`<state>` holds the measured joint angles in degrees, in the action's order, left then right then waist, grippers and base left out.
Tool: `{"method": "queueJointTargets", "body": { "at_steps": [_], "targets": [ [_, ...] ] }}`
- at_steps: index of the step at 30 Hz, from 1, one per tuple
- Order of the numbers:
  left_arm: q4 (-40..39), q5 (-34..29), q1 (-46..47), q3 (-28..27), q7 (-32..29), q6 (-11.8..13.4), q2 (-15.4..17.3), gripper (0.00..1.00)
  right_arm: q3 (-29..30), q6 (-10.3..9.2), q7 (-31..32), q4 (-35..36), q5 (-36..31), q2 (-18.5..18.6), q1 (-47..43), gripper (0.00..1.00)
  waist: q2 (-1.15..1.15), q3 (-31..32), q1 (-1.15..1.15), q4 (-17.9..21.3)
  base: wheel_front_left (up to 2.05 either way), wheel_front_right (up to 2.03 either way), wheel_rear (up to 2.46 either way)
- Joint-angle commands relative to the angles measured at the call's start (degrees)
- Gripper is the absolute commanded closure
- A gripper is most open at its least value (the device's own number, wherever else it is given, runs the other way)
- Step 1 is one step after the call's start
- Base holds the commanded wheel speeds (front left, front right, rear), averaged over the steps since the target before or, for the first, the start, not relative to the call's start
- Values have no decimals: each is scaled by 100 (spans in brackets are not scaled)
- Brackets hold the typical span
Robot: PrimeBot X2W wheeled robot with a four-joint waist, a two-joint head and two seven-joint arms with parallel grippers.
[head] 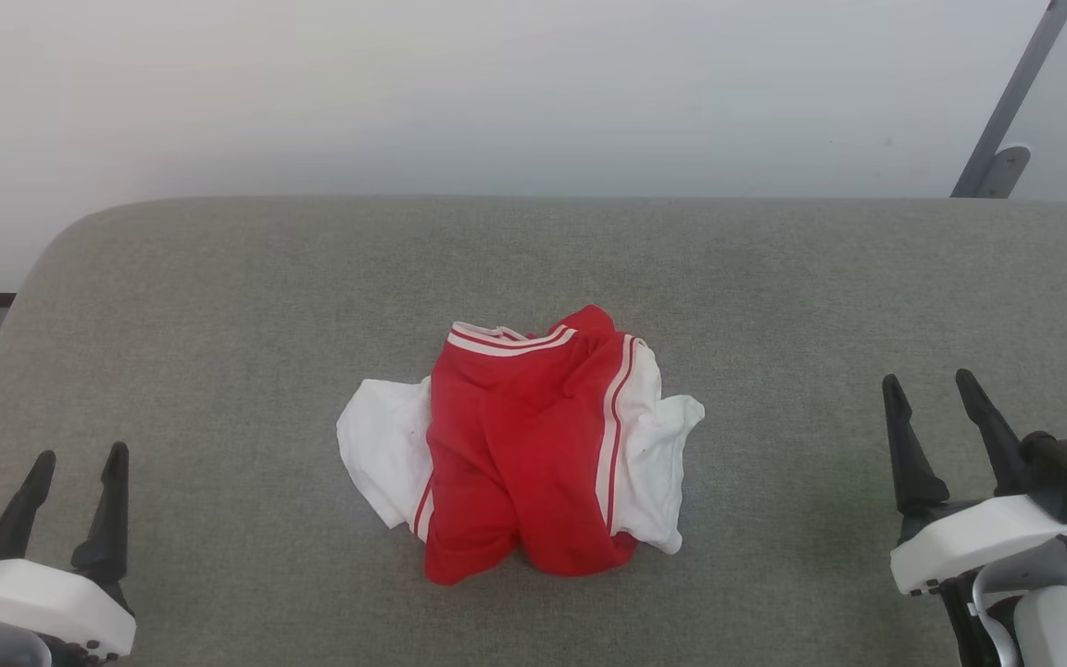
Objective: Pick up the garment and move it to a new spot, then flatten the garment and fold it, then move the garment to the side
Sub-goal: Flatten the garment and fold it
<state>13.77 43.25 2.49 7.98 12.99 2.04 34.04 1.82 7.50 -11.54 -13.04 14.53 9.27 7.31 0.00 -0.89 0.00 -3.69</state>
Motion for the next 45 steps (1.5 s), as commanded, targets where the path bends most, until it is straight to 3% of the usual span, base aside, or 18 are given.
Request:
{"method": "queueJointTargets", "body": {
  "at_steps": [1,14,20,29,44,45],
  "targets": [
    [-33,30,-63,-9,28,40,7,0,-7,-2,12,23,-37,-14,-44,0,0,-10,0,-3,0,0,0],
    [-226,19,110,50,-37,103,20,0,-121,-2,71,69,12,-46,-1,0,0,-110,0,-119,0,0,0],
    [-298,40,257,144,-90,89,-70,0,-481,-2,314,32,237,44,109,0,0,-220,0,-338,0,0,0],
    [-286,110,495,308,-123,-20,-265,0,-1345,-2,1333,-247,741,462,443,0,0,-538,0,-800,0,0,0],
    [130,55,947,597,-23,-220,-613,0,-2072,-2,3291,-1089,970,850,1058,0,0,-1017,0,-1323,0,0,0],
    [168,52,979,608,-8,-233,-638,0,-2075,-2,3320,-1117,924,852,1108,38,0,-1032,0,-1333,0,0,0]
  ]
}}
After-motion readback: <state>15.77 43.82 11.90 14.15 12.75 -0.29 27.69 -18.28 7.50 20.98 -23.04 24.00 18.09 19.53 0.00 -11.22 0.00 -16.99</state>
